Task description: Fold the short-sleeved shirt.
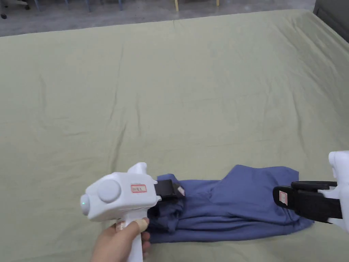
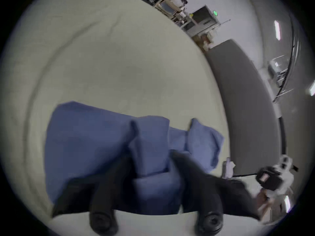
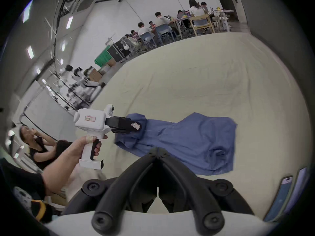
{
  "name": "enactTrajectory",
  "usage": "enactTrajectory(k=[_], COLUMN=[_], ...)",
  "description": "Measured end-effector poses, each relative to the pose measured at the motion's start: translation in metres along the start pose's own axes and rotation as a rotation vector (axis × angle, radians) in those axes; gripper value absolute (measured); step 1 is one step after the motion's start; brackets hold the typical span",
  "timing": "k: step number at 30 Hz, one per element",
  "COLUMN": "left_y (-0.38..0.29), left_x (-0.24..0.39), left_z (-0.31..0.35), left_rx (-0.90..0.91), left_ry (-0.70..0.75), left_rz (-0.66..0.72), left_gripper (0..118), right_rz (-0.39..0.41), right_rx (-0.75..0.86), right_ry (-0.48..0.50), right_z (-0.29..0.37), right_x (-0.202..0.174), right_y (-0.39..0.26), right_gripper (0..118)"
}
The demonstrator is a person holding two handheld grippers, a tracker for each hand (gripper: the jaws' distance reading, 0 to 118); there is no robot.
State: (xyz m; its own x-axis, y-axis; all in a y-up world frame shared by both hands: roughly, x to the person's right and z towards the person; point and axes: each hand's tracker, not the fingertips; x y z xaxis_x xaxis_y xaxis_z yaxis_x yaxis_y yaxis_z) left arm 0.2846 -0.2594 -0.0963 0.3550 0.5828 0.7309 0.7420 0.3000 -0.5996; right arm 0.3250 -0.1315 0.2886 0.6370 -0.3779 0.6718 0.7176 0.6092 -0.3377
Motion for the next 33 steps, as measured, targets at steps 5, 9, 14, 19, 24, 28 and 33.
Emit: enactTrajectory(k=[5,9,14,19,24,28,33], left_y=[0.003,0.003,-0.003,-0.042,-0.067,-0.07,-0.059], left_x=[0.004,0.009,0.007,0.043,0.105,0.138,0.122], left_z=[0.05,0.112,0.078,-0.003,-0.044,-0.056,-0.014], left_rx=[0.073,0.227,0.126,-0.041,-0.029,-0.146,-0.078], left_ry=[-0.202,-0.012,0.234,0.141,0.153,-0.096,-0.275], left_rz=[0.093,-0.043,-0.187,-0.241,-0.316,-0.279,-0.196], left_gripper=[115,11,0,0,0,0,0], right_rz=[0.045,0.039,0.035,0.032,0.063,0.06,0.065], right_rx=[0.038,0.054,0.069,0.083,0.095,0.112,0.131], right_ry=[-0.074,-0.032,0.008,-0.002,-0.054,-0.056,-0.051], right_z=[0.009,0.012,0.018,0.033,0.052,0.065,0.071], right_x=[-0.013,-0.016,-0.018,-0.018,-0.021,-0.022,-0.024], right_y=[-0.007,-0.008,-0.009,-0.01,-0.012,-0.015,-0.014], right_gripper=[2,2,2,2,2,2,2])
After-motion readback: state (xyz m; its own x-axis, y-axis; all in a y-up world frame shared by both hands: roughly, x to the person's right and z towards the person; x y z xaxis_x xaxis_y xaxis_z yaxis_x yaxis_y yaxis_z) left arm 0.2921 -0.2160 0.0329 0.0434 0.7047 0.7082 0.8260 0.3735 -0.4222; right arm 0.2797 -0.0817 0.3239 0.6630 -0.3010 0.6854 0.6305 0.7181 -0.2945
